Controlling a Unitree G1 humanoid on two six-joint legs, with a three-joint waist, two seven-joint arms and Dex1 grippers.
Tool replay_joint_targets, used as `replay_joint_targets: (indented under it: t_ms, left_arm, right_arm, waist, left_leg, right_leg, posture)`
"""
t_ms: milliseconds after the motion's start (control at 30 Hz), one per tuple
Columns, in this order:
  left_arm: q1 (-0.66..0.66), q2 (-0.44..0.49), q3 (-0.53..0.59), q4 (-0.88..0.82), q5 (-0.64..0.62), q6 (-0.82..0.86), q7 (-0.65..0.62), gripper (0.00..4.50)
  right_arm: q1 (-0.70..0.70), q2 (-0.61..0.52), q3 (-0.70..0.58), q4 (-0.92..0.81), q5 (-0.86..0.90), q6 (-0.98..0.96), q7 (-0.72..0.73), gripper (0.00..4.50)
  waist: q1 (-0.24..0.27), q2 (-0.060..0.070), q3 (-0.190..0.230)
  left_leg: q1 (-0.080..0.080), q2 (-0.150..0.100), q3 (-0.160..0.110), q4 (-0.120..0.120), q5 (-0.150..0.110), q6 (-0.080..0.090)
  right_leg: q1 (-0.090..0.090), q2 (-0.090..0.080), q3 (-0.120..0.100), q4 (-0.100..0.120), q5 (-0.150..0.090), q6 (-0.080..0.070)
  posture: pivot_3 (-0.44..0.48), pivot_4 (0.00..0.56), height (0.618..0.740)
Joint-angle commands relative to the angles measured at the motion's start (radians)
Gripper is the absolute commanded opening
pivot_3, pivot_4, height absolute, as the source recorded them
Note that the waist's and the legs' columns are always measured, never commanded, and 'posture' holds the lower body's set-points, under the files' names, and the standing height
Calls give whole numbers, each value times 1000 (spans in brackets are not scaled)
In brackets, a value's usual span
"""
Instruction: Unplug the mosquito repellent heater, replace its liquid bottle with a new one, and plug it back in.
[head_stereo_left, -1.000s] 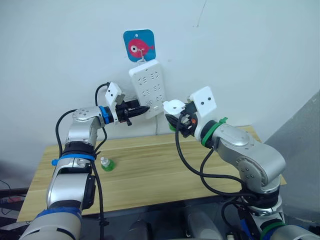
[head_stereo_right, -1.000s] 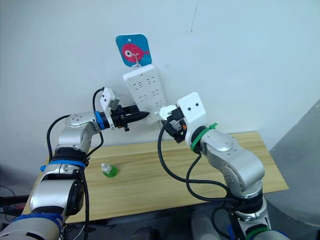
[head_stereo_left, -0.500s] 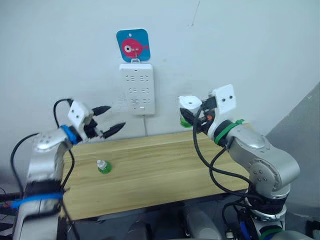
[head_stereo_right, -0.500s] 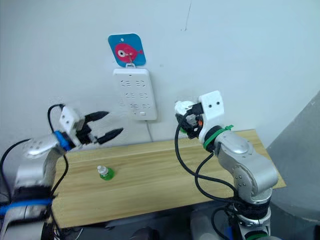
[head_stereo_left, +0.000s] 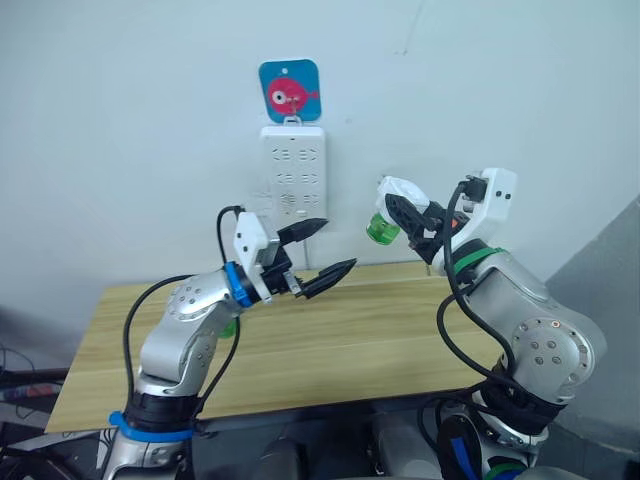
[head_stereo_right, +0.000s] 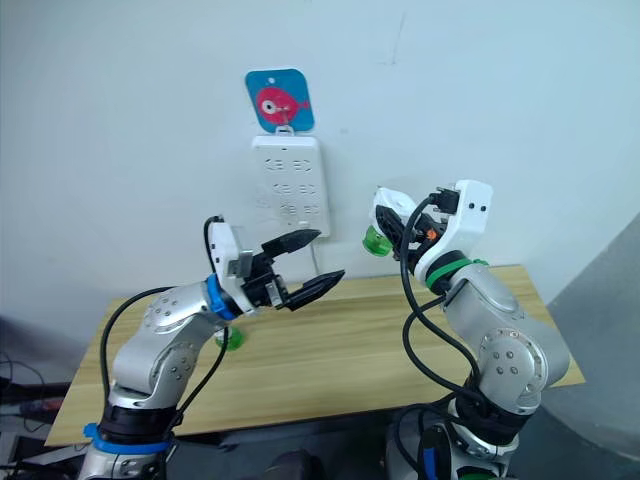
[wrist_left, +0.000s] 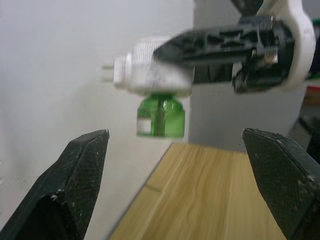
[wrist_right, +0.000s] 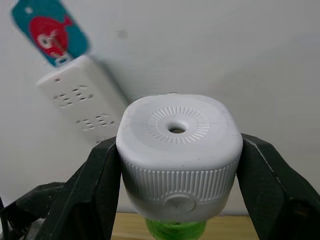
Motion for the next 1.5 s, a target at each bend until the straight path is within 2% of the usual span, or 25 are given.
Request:
replay_joint_targets:
  t_ms: [33, 267, 767, 867, 1033, 1233, 1367, 1400, 1500]
  left_arm:
    - [-46, -32, -31, 34, 13, -26, 7, 4500]
    - [-119, -74, -71, 159, 45, -60, -6, 4500]
    - [-137, -142, -62, 198, 57, -86, 15, 4500]
    - [-146, -141, -52, 215, 54, -103, 7, 3870]
    - [-150, -136, -51, 232, 58, -120, -4, 2300]
    - [-139, -125, -56, 233, 68, -127, -13, 2291]
    - [-141, -88, -55, 246, 85, -139, -39, 2291]
    - [-143, -75, -55, 252, 90, -146, -52, 2291]
    - [-148, -36, -60, 274, 108, -173, -94, 2291]
  right_arm:
    - [-29, 161, -16, -32, 96, -1, -59, 2902]
    - [-13, 144, 3, -30, 233, -27, -182, 2902]
    - [20, 26, 98, 5, 424, -129, -337, 2902]
    - [28, 7, 114, 10, 445, -150, -354, 2902]
    - [41, -20, 136, 15, 470, -176, -376, 2902]
    - [55, -47, 155, 23, 518, -209, -406, 2902]
    - [75, -140, 125, 4, 589, -228, -395, 4332]
    - [86, -179, 111, 0, 639, -231, -386, 4498]
    - [132, -331, 74, 4, 810, -253, -348, 4500]
  waist:
    - [-14, 0, 0]
    - [-33, 1, 1]
    - [-47, 1, 1]
    - [-47, 1, 1]
    - [-47, 1, 1]
    - [-47, 1, 1]
    - [-47, 1, 1]
    - [-47, 1, 1]
    - [-46, 2, 2]
  left_leg:
    - [0, 1, 0, 0, 0, 0]
    - [-1, 2, -1, -1, 0, 0]
    - [-2, 2, -1, -1, 0, 0]
    - [-2, 2, -1, -1, 0, 0]
    - [-3, 2, -1, -1, 0, 0]
    - [-4, 2, -1, -1, 0, 0]
    - [-4, 2, -1, -1, 0, 0]
    - [-4, 2, -1, -1, 0, 0]
    - [-5, 2, -1, -1, 0, 0]
  right_leg:
    - [0, 1, 1, 0, 0, 0]
    - [0, 8, 2, 0, 0, 0]
    - [-1, 8, 3, -2, -3, 5]
    - [-1, 9, 3, -2, -3, 5]
    - [-1, 9, 3, -2, -3, 5]
    - [-1, 9, 3, -4, -3, 5]
    - [-1, 9, 3, -4, -3, 5]
    - [-1, 9, 3, -4, -3, 5]
    - [-1, 9, 3, -6, -3, 5]
  posture:
    - [-206, 128, 733]
    - [-227, 128, 733]
    - [-234, 123, 733]
    - [-234, 123, 733]
    - [-235, 123, 733]
    - [-235, 123, 733]
    - [-235, 123, 733]
    - [-235, 123, 733]
    - [-233, 125, 733]
